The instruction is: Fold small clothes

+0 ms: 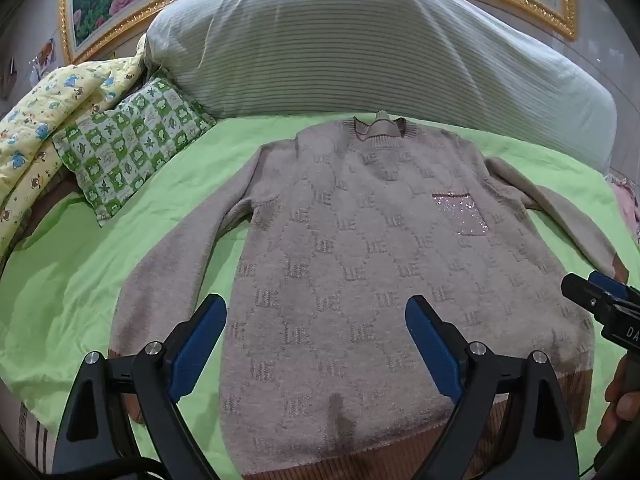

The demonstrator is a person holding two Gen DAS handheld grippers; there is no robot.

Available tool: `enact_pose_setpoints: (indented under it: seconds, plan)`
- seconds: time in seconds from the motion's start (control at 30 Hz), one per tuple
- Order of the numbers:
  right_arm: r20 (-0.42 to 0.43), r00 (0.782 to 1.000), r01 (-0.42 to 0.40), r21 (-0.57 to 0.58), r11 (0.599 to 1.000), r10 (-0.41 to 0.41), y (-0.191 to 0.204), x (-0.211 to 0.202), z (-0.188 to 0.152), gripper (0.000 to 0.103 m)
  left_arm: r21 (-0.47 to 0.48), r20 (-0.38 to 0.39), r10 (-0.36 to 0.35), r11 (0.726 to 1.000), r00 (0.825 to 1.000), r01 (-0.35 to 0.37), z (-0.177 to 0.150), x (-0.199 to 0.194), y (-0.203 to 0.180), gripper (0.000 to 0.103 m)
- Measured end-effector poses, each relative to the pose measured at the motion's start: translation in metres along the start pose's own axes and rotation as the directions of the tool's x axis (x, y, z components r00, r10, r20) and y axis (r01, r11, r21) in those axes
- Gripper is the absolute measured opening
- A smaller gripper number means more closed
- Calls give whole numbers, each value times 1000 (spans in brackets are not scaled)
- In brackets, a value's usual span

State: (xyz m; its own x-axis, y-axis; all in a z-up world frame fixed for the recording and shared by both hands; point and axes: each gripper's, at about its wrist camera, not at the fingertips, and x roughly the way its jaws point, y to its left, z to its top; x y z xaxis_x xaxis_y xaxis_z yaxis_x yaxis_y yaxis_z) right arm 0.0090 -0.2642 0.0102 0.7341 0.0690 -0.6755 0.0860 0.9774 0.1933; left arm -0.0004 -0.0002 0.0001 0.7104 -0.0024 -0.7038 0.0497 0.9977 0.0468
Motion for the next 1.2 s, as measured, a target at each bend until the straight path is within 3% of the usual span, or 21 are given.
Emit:
enact_pose_setpoints:
  seconds: [0.47, 0.8, 1.2]
  plan:
    - [21, 1000, -17, -53, 998, 18, 17, 1, -17, 91, -1, 14, -21, 1000, 1000, 21, 0, -1, -13, 92]
    - [30, 999, -22, -78, 997, 24, 24, 0, -19, 91, -27, 78, -40, 999, 996, 42, -4, -11, -10, 92]
    - [28, 999, -22, -79, 997, 24, 27, -1, -19, 91, 8, 27, 1, 1000, 1000, -1, 0, -5, -10, 92]
